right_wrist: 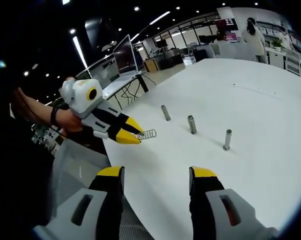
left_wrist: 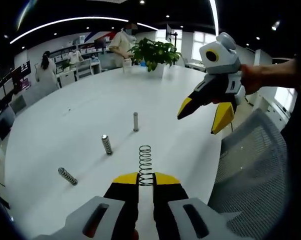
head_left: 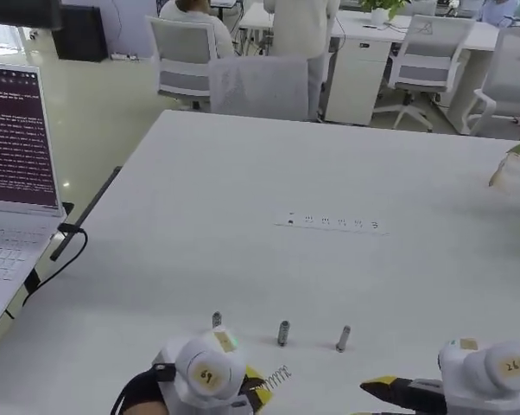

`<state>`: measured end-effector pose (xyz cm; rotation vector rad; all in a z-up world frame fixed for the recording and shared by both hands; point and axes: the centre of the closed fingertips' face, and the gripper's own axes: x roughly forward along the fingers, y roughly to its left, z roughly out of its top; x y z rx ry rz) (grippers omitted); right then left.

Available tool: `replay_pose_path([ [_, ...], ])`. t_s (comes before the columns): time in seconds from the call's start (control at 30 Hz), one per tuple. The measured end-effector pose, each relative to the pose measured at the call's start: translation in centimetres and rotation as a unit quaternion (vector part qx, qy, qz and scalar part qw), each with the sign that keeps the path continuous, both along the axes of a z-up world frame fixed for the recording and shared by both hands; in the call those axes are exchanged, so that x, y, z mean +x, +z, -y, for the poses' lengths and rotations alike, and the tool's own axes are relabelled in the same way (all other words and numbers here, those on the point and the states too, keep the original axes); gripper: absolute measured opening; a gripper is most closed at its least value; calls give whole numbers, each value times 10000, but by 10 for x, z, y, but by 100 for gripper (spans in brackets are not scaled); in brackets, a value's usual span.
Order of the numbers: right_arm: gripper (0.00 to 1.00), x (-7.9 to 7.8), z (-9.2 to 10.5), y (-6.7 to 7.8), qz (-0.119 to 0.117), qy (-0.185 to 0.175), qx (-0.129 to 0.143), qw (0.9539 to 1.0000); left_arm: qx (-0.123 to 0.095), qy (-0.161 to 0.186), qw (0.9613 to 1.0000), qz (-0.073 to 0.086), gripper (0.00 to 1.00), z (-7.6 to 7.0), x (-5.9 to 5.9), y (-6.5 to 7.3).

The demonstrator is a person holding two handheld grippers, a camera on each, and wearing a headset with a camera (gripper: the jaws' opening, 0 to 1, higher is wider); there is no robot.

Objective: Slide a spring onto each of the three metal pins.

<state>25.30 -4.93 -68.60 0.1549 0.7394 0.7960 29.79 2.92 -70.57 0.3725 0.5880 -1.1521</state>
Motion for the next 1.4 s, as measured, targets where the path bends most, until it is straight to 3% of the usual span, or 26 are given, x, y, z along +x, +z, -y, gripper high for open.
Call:
replay_pose_path([
  [0.63, 43, 3, -8, 4, -6, 248, 113, 9996, -54, -600, 9980, 179, 2, 33, -24, 13],
  [1.23, 34, 0, -20, 6, -51, 487, 253, 9985, -115, -1011, 9945, 268, 2, 50, -45, 21],
  [1.4, 26, -2, -23, 8, -78, 530, 350, 9980, -132, -1083, 9935, 325, 2, 52, -47, 23],
])
